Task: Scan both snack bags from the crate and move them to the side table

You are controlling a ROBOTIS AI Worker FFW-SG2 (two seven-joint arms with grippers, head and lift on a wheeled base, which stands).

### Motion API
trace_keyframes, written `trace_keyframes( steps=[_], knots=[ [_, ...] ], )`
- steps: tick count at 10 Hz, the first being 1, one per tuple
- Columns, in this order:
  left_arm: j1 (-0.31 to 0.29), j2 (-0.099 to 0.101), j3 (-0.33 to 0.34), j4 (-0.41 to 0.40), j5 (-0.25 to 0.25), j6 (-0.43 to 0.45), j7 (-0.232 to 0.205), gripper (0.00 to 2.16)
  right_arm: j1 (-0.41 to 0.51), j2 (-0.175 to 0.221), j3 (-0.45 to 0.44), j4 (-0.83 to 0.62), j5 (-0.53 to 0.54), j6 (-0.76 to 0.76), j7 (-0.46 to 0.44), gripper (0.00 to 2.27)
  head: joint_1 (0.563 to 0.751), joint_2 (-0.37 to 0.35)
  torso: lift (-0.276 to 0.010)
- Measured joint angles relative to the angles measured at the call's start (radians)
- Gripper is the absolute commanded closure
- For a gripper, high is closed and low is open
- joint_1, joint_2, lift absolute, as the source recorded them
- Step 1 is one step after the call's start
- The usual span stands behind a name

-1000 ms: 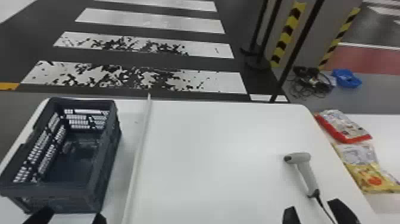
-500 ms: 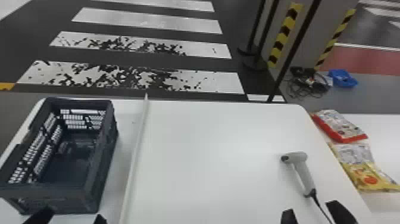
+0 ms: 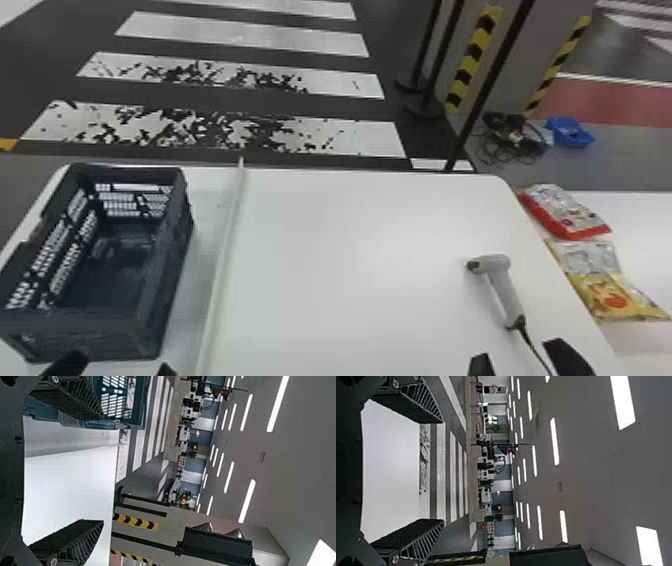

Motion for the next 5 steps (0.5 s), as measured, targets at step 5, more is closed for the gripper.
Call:
trace_keyframes(
  steps=[5],
  knots=[
    [-0.004, -0.001, -0.006, -0.002, -0.007, 0.013, 0.004, 0.07, 0.000, 0.000, 0.000, 0.002, -0.005, 0.001, 0.000, 0.10, 0.695, -0.191, -0.095]
  ],
)
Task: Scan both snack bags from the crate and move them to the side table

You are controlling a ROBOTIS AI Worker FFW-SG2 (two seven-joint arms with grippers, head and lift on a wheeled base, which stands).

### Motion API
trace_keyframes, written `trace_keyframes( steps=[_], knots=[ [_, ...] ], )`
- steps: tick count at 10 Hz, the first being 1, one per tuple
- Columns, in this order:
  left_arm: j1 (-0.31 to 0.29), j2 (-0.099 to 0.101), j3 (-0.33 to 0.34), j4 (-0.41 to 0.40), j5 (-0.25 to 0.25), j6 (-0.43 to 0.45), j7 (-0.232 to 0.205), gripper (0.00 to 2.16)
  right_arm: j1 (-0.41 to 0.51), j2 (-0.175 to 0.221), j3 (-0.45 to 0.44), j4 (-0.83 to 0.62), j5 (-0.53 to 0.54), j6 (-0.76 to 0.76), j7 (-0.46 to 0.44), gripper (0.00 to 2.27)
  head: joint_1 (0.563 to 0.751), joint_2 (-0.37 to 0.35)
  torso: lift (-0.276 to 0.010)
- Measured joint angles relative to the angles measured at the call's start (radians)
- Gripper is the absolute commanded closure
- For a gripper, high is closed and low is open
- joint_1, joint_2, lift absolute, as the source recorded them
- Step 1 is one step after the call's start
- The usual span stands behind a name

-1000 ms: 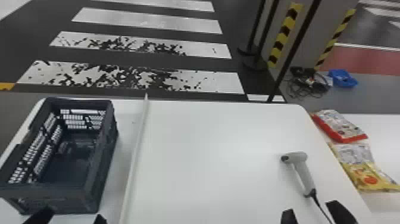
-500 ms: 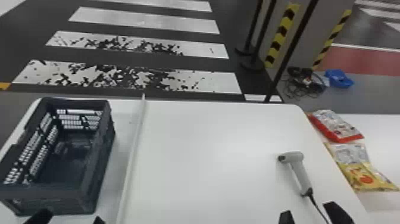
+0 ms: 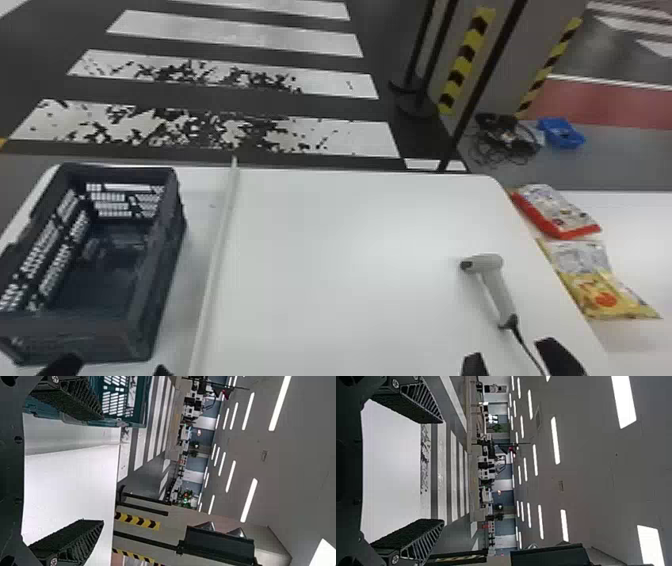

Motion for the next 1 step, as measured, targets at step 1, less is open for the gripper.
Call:
trace_keyframes(
  steps=[1],
  knots=[
    [0.000, -0.001, -0.001, 0.001, 0.000, 0.003, 0.000, 0.07, 0.000, -0.001, 0.000, 0.000, 0.000, 0.000, 0.000, 0.10, 0.695, -0.192, -0.095]
  ],
)
